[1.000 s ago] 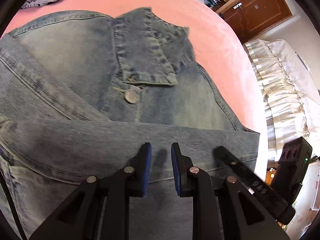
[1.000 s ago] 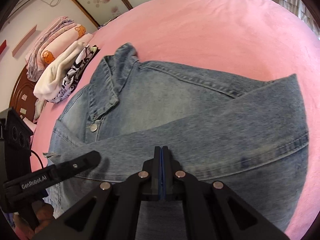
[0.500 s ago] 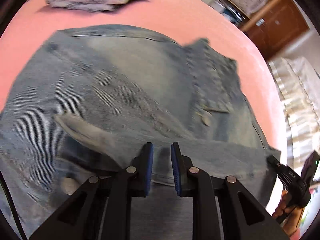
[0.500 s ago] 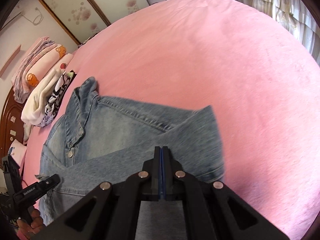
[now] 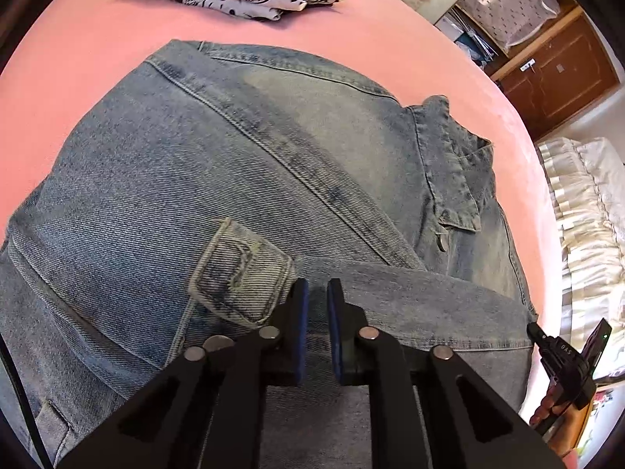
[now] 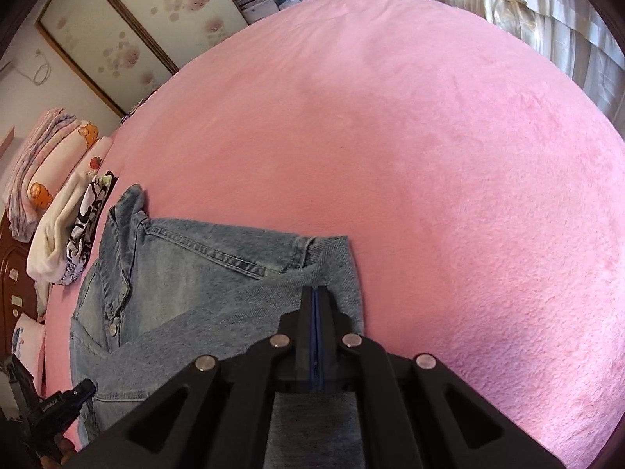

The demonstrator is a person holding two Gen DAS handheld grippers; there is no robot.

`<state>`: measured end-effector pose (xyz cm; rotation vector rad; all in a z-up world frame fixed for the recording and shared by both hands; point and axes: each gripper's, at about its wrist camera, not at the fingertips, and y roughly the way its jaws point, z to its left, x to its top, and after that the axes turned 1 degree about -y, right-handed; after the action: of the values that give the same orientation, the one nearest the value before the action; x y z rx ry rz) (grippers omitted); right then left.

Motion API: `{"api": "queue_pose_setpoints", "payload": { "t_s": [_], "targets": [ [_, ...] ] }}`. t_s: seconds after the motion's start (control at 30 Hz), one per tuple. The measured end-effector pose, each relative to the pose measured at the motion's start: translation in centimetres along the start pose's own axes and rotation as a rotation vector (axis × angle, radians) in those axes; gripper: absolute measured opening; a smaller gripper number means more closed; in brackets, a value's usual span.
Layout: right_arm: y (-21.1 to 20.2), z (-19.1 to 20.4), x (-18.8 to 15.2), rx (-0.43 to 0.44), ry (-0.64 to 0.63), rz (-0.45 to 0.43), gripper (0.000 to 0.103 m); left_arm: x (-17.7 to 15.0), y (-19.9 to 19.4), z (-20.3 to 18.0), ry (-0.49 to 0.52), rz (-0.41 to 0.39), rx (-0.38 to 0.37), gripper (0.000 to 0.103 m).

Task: Fold large clothes
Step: 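Slide both closed grippers along the folded edge to smooth it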

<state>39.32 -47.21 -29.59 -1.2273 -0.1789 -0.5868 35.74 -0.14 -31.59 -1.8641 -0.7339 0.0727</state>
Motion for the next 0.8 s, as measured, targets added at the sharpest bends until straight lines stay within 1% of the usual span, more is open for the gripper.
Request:
{"api": "queue_pose_setpoints", "payload": {
  "t_s": [0.07, 0.17, 0.27, 0.33, 0.5, 0.67, 0.8],
  "targets": [
    [0.4, 0.1, 0.0, -0.017, -0.01, 0.01, 0.0, 0.1, 0.0, 0.4, -0.006, 0.003, -0.008, 0.004],
    [1.0, -0.1, 0.0, -0.034, -0.011, 0.014, 0.0, 0.1, 0.0, 0.9, 0.002, 0.01, -0.01, 0.002],
    [1.7, -1.2, 0.0, -0.005, 0.052, 0.017, 0.0, 0.2, 0.3, 1.0, 0.016, 0.021, -0.006, 0.001],
    [2.1, -1.8, 0.0, 0.011, 0.072, 0.019, 0.0, 0.2, 0.6, 1.1, 0.012, 0.027, -0.013, 0.001],
    [2.2, -1.5, 0.0, -0.004, 0.056, 0.02, 0.0, 0.3, 1.2, 2.2, -0.047, 0.035, -0.052, 0.001],
    [1.2, -0.8, -0.1, -0.022, 0.06, 0.013, 0.0, -0.1, 0.4, 1.9, -0.074, 0.025, -0.022, 0.001],
    [-0.1, -0.4, -0.5, -0.002, 0.06, 0.03, 0.0, -0.1, -0.6, 1.6, -0.083, 0.045, 0.02, 0.001]
  ]
}}
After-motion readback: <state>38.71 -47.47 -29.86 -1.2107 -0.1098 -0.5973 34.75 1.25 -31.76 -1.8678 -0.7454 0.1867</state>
